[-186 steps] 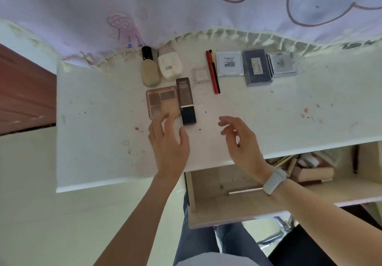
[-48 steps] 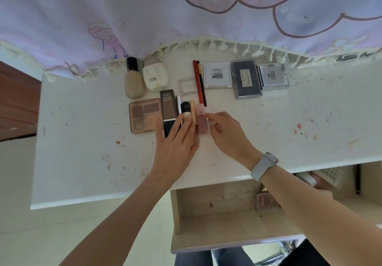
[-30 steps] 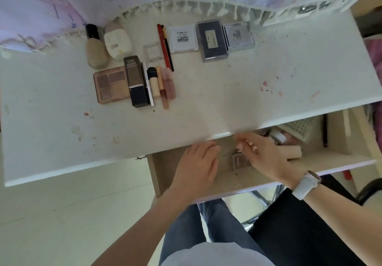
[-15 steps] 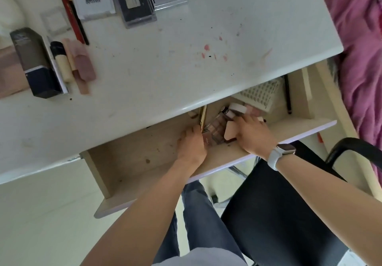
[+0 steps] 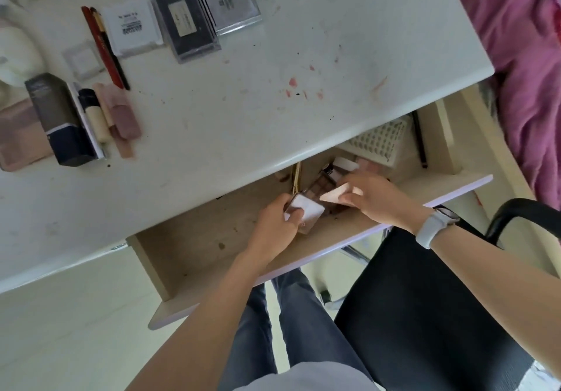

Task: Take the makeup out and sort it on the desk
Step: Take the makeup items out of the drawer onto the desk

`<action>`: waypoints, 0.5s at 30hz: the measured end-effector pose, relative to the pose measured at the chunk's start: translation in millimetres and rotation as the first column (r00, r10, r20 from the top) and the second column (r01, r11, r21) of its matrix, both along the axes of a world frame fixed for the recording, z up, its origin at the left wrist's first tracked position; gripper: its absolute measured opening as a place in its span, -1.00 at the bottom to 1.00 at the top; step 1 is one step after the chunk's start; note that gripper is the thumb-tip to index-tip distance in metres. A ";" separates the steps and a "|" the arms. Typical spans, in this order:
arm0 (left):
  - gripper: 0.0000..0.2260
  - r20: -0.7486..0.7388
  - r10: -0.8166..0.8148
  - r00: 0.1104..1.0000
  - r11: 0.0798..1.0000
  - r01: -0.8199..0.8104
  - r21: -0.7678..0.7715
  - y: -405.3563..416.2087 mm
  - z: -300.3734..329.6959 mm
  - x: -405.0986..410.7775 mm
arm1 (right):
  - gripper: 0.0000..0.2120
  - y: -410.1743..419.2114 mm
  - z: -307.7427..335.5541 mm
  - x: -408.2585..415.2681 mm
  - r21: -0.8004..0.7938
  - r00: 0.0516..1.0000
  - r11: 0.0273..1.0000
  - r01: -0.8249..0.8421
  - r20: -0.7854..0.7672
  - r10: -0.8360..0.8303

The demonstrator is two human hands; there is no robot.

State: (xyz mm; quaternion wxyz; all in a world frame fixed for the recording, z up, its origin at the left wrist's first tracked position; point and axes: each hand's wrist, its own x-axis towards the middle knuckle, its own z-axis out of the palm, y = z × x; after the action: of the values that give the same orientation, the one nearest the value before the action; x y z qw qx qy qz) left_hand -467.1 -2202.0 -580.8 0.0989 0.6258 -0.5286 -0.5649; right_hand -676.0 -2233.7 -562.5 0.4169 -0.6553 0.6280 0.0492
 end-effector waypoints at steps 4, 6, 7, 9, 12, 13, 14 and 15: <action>-0.86 -0.072 0.200 0.977 0.974 -0.207 -0.091 -4.8 47.2 23.4 | -0.95 -13.2 41.3 30.0 0.090 0.947 0.984 0.152 0.271 -0.171; -0.86 -0.109 0.330 0.938 0.921 -0.345 -0.181 -12.0 68.6 40.9 | -0.95 -23.9 61.4 50.3 0.088 0.909 0.982 0.170 0.372 -0.190; -0.82 -0.129 0.386 0.914 0.887 -0.406 -0.221 -17.0 76.4 50.0 | -0.95 -30.6 69.8 61.9 0.082 0.887 0.979 0.188 0.413 -0.206; -0.75 -0.161 0.499 0.852 0.815 -0.524 -0.247 -30.5 86.9 68.4 | -0.93 -46.7 80.8 86.8 0.052 0.854 0.969 0.243 0.463 -0.239; -0.70 -0.129 0.632 0.764 0.718 -0.640 -0.273 -56.8 92.3 91.8 | -0.82 -77.7 83.7 126.6 0.010 0.862 0.960 0.280 0.438 -0.256; -0.69 -0.100 0.659 0.745 0.695 -0.655 -0.296 -66.5 91.7 97.7 | -0.77 -88.3 81.5 138.8 0.011 0.865 0.957 0.289 0.425 -0.266; -0.68 -0.069 0.675 0.735 0.681 -0.656 -0.324 -75.9 90.8 102.6 | -0.74 -98.6 78.0 149.7 0.014 0.864 0.953 0.302 0.418 -0.280; -0.66 -0.044 0.678 0.734 0.677 -0.646 -0.352 -85.1 89.5 106.8 | -0.71 -108.4 74.1 159.5 0.017 0.858 0.947 0.320 0.419 -0.297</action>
State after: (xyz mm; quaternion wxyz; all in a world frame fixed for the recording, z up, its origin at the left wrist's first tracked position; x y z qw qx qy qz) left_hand -360.3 -2287.1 -491.3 0.3804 0.7719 -0.3602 -0.3602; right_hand -516.5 -2342.1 -488.4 0.5260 -0.5523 0.6225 -0.1754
